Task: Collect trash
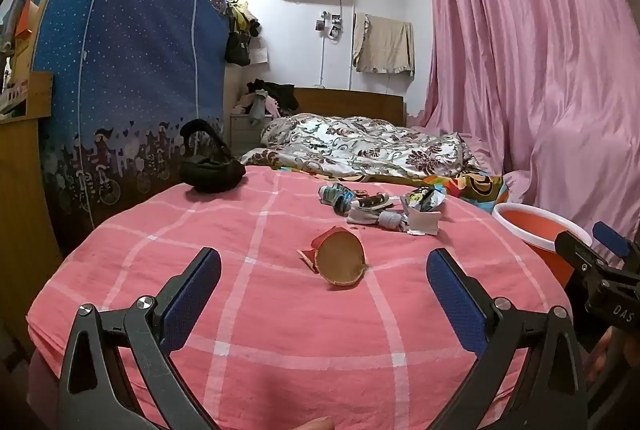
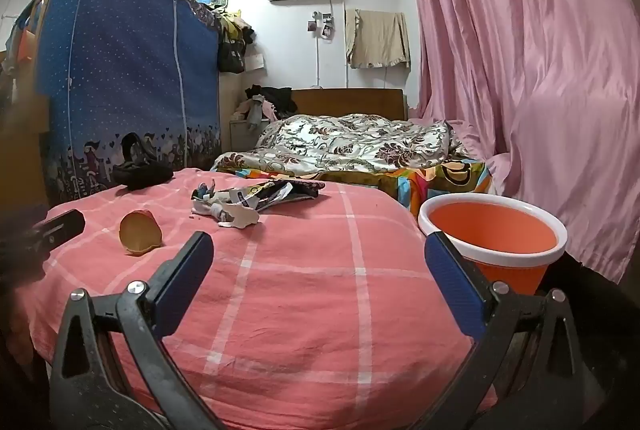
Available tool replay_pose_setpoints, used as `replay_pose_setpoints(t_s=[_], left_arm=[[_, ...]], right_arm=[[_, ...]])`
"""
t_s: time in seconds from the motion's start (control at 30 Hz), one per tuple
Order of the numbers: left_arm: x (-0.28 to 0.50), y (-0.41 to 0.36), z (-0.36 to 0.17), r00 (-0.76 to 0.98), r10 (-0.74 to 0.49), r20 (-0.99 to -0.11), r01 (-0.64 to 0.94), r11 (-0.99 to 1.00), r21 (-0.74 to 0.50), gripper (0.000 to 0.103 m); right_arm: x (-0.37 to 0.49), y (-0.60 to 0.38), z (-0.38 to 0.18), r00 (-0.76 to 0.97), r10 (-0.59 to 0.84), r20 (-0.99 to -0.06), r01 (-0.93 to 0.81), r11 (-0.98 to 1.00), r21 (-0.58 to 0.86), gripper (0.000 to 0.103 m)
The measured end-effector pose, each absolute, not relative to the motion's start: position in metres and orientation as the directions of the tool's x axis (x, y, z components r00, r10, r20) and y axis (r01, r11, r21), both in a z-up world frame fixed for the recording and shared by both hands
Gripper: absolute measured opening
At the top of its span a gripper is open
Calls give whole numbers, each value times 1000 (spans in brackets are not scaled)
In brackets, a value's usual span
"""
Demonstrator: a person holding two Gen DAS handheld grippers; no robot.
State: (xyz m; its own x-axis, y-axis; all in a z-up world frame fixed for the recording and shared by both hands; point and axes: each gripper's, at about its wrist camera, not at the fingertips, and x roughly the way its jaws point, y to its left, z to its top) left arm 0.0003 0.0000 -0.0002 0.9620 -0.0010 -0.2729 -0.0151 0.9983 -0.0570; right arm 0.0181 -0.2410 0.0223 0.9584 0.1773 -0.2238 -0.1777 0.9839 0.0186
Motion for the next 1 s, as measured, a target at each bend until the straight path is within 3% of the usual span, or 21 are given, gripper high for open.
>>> replay_pose_setpoints(t_s=[1.0], left_arm=[[-1, 5, 0, 962, 1, -272, -18, 998, -58, 101]], right_arm=[[19, -240, 21, 957, 177, -229, -178, 984, 14, 103]])
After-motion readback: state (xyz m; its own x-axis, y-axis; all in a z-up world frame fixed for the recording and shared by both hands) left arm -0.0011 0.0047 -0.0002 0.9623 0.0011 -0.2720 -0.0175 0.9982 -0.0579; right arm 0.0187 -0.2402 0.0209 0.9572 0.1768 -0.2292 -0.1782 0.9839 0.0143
